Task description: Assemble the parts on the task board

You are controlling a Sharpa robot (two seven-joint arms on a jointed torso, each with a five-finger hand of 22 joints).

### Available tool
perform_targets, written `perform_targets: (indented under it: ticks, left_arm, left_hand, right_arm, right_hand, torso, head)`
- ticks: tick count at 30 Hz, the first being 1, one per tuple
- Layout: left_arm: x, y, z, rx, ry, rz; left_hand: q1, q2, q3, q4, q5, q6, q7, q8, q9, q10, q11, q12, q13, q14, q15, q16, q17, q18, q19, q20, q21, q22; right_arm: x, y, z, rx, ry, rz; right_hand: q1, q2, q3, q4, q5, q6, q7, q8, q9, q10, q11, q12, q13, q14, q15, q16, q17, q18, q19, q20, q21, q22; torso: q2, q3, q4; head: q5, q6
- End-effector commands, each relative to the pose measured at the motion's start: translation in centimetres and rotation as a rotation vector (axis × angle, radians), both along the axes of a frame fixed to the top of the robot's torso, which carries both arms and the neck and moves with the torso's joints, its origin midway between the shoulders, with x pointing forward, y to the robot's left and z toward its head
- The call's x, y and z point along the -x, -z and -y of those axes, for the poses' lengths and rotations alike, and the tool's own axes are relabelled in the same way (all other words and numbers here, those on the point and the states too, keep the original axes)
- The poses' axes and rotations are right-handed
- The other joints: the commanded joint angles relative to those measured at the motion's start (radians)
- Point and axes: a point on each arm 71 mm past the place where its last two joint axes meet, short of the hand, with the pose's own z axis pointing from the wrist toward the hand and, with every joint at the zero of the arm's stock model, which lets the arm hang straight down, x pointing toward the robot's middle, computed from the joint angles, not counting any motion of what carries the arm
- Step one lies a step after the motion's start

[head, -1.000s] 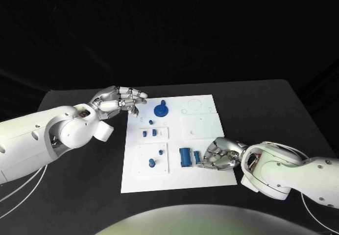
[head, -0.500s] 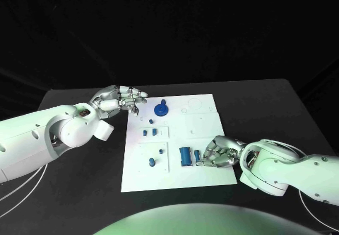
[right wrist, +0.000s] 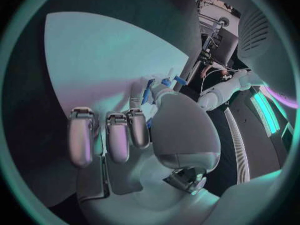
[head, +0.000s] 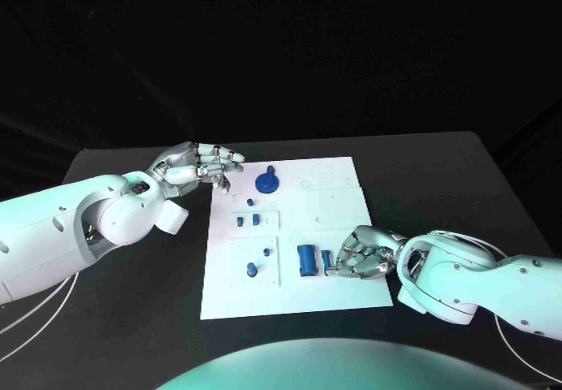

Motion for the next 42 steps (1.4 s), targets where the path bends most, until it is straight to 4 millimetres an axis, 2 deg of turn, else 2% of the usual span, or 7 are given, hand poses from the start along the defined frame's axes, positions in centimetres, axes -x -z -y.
perform_targets:
  ticks: [1, 18, 24, 38, 39, 41, 42]
  left_arm:
    - [0.1, -0.1, 0.2, 0.009, 0.018, 0.005]
    - [-0.3, 0.5, -0.7, 0.071, -0.101, 0.031]
    - [-1.4, 1.0, -1.8, 0.114, -0.226, 0.047]
    - [-4.9, 2.8, -2.4, 0.170, -0.465, 0.103]
    - [-4.6, 3.1, -2.0, 0.127, -0.388, 0.065]
    - [-4.6, 3.1, -1.9, 0.127, -0.390, 0.066]
    - [-4.6, 3.1, -1.9, 0.126, -0.392, 0.066]
  left_hand:
    - [-0.004, 0.003, 0.004, 0.000, 0.002, -0.009, 0.000, 0.004, 0.001, -0.003, -0.002, 0.004, -0.001, -0.001, 0.003, -0.002, -0.001, 0.015, 0.004, 0.004, -0.004, -0.001]
    - [-0.017, 0.003, 0.002, 0.007, -0.001, -0.012, 0.001, 0.006, 0.001, 0.000, -0.002, 0.010, -0.001, -0.016, 0.004, -0.019, -0.009, 0.015, -0.005, 0.004, -0.014, -0.006]
    - [-0.020, 0.005, 0.003, 0.007, -0.003, -0.014, 0.000, 0.014, 0.003, 0.009, -0.003, 0.015, -0.007, -0.083, 0.008, -0.121, -0.053, 0.014, -0.052, 0.008, -0.081, -0.044]
    - [-0.046, -0.014, 0.046, 0.036, -0.013, -0.052, -0.006, -0.027, -0.024, 0.079, 0.064, -0.395, -0.064, -0.289, 0.126, -0.909, -0.276, -0.011, -0.263, 0.139, -0.774, -0.483]
    - [-0.446, 0.186, -0.549, -0.056, -0.189, -0.795, -0.200, -0.411, -0.209, -0.885, -0.134, -0.581, -0.126, -1.027, -0.056, -1.308, -0.346, -0.170, -0.906, -0.152, -0.994, -0.630]
    - [-0.478, 0.186, -0.549, -0.056, -0.189, -0.795, -0.200, -0.411, -0.209, -0.885, -0.134, -0.581, -0.126, -1.027, -0.056, -1.308, -0.346, -0.170, -0.906, -0.152, -0.994, -0.630]
    - [-0.511, 0.186, -0.549, -0.056, -0.189, -0.795, -0.200, -0.411, -0.209, -0.885, -0.134, -0.581, -0.126, -1.027, -0.056, -1.308, -0.346, -0.170, -0.906, -0.152, -0.994, -0.630]
  right_arm:
    - [0.4, 0.3, 0.1, -0.004, -0.005, -0.013]
    - [-6.2, -4.4, 2.3, -0.529, 0.175, 0.156]
    - [-11.5, -5.6, 3.4, -0.712, 0.280, 0.239]
    - [-19.9, -5.9, 3.6, -0.883, 0.340, 0.357]
    - [-19.8, -5.7, 3.7, -0.774, 0.365, 0.362]
    - [-19.7, -5.7, 3.7, -0.777, 0.367, 0.361]
    - [-19.6, -5.6, 3.6, -0.781, 0.370, 0.361]
  right_hand:
    - [-0.002, -0.004, -0.006, 0.005, 0.005, 0.000, 0.002, -0.001, -0.003, 0.062, -0.006, 0.002, 0.184, 0.090, -0.005, -0.001, 0.194, -0.016, 0.063, -0.004, -0.004, 0.224]
    - [0.099, 0.019, -0.005, -0.018, 0.007, -0.093, 0.044, -0.066, -0.018, -0.018, 0.030, -0.200, 0.082, 0.051, 0.025, -0.085, 0.030, 0.032, -0.023, 0.022, -0.269, 0.149]
    - [0.191, 0.016, 0.053, -0.046, -0.019, -0.137, 0.076, -0.113, -0.031, -0.263, 0.055, -0.752, -0.244, -0.085, 0.048, -0.388, -0.363, 0.117, -0.227, 0.046, -0.857, -0.069]
    - [0.173, -0.035, 0.285, -0.126, -0.043, -0.157, 0.158, -0.231, -0.184, -0.384, 0.166, -1.297, -1.028, -0.427, 0.186, -1.238, -0.921, 0.138, -0.470, 0.186, -1.368, -0.673]
    - [-0.227, 0.185, -0.242, -0.281, -0.138, -1.082, -0.041, -0.339, -0.721, -0.714, 0.025, -1.416, -1.308, -0.741, 0.086, -1.544, -1.308, -0.046, -1.464, -0.023, -1.431, -1.308]
    - [-0.266, 0.185, -0.242, -0.281, -0.138, -1.082, -0.041, -0.339, -0.721, -0.734, 0.025, -1.416, -1.308, -0.763, 0.086, -1.544, -1.308, -0.046, -1.464, -0.023, -1.431, -1.308]
    - [-0.300, 0.185, -0.242, -0.281, -0.138, -1.082, -0.041, -0.339, -0.721, -0.761, 0.025, -1.416, -1.308, -1.467, 0.086, -1.544, -1.308, -0.046, -1.464, -0.023, -1.431, -1.308]
  torso:
    - [-0.001, -0.0002, -0.0006]
    - [-0.032, -0.0205, -0.0058]
    - [-0.048, -0.0285, -0.0116]
    - [-0.075, -0.0156, 0.0033]
    - [-0.072, -0.0219, -0.0021]
    - [-0.073, -0.0217, -0.0026]
    - [-0.076, -0.0216, -0.0032]
  head:
    - [0.001, 0.003]
    - [0.005, 0.059]
    - [0.015, 0.114]
    - [0.032, 0.211]
    - [0.027, 0.195]
    - [0.028, 0.197]
    - [0.030, 0.199]
